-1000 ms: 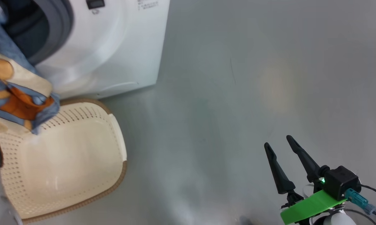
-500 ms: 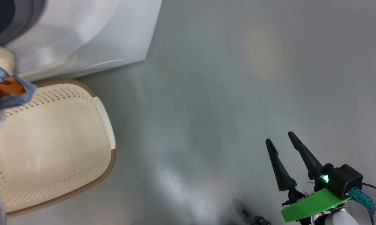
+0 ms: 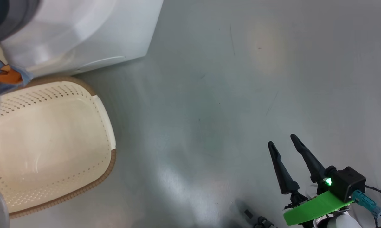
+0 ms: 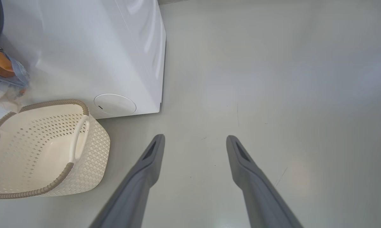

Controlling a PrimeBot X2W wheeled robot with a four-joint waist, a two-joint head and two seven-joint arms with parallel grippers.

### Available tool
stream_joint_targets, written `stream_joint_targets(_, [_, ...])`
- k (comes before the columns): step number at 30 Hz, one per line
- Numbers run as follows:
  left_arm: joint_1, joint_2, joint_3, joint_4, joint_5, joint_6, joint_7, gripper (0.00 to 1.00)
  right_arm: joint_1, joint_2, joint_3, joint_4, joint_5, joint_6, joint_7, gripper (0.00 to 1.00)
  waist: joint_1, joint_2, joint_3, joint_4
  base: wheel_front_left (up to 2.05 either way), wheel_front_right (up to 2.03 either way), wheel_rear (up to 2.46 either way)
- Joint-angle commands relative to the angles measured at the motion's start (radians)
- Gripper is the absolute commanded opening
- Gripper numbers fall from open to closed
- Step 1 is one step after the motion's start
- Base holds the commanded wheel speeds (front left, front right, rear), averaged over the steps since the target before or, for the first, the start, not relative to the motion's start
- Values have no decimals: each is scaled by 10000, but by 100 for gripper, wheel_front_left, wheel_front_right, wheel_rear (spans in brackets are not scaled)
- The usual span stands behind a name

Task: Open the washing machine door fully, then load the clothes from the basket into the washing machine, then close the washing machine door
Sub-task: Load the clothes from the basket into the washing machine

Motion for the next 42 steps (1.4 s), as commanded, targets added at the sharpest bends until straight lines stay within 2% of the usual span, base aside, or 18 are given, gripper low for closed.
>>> stream_joint_targets(1, [-71,479,16,117,188,91,-51,0,114,-116,227,-105,59,16,-48,100,0,0,-101,-12,0,0,0])
stream_joint_targets(6, [-406,518,-294,1372,442,262,-51,0,165,-105,253,-33,81,16,-48,100,0,0,-319,0,0,0,0])
stream_joint_targets(8, [-513,559,-390,1831,547,414,-51,45,179,-106,247,1,96,16,-48,100,0,0,-404,3,0,0,0])
stream_joint_targets(9, [-576,575,-432,2070,580,465,-51,71,184,-103,246,16,103,16,-48,100,0,0,-442,6,0,0,0])
stream_joint_targets(10, [-576,575,-432,2070,580,465,-51,71,184,-103,246,16,103,16,-48,100,0,0,-442,6,0,0,0])
stream_joint_targets(11, [-663,634,-469,2343,630,542,-51,99,181,-95,256,17,111,16,-48,100,0,0,-470,7,0,0,0])
stream_joint_targets(14, [-905,698,-560,3394,740,843,-40,100,145,-75,301,44,131,16,-48,100,0,0,-586,32,0,0,0])
stream_joint_targets(18, [-1034,453,-677,4268,812,1341,-38,100,125,-65,287,104,153,16,-48,100,0,0,-805,163,0,0,0])
stream_joint_targets(24, [-1171,133,-729,4855,676,1594,-44,100,-35,-43,277,179,175,16,-48,100,0,0,-1128,468,0,0,0])
stream_joint_targets(30, [-823,-269,-580,5148,271,1646,-49,100,-194,-53,257,375,188,16,-48,100,0,0,-1738,800,0,0,0])
stream_joint_targets(42, [350,-935,-551,4626,-211,1328,-50,100,-339,-22,-60,581,183,16,-48,100,0,0,-2399,1584,0,0,0])
